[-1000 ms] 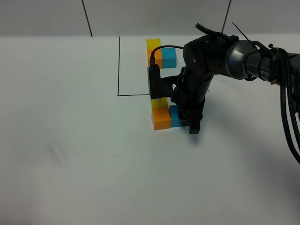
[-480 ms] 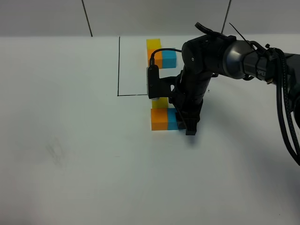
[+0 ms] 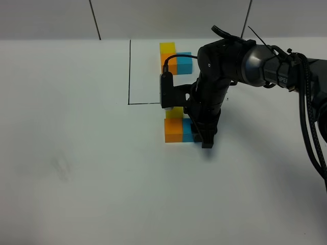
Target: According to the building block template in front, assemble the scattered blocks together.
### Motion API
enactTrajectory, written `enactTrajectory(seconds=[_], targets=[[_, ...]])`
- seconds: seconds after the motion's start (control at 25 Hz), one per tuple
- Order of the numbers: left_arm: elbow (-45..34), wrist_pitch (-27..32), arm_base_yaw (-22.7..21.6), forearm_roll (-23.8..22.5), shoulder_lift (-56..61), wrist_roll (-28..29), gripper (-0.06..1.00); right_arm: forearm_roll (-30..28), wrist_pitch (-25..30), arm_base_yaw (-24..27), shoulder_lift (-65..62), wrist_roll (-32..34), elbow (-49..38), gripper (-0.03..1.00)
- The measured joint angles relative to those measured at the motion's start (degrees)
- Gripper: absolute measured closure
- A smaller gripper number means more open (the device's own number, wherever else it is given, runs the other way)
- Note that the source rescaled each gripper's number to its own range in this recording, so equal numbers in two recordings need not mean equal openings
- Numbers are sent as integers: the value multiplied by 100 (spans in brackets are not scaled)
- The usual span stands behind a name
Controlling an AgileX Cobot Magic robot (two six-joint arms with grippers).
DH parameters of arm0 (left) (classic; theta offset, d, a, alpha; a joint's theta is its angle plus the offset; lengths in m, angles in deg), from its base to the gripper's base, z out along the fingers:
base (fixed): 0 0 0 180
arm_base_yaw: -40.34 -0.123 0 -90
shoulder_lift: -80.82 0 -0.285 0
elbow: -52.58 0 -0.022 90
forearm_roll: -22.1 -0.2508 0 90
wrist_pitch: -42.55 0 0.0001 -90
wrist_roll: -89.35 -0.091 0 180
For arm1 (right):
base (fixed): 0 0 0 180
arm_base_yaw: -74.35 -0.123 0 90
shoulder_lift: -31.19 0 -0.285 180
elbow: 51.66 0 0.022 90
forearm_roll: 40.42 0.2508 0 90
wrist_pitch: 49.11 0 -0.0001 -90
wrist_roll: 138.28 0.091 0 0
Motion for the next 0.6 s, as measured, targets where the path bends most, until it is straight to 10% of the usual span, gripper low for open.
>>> enactTrajectory(seconds=[0.32,0.6], targets=[[0,0,0,0,0,0,34,5,33,0,-73,0,-53,94],[0,0,0,0,0,0,34,0,-85,8,-526,335,-58,8]])
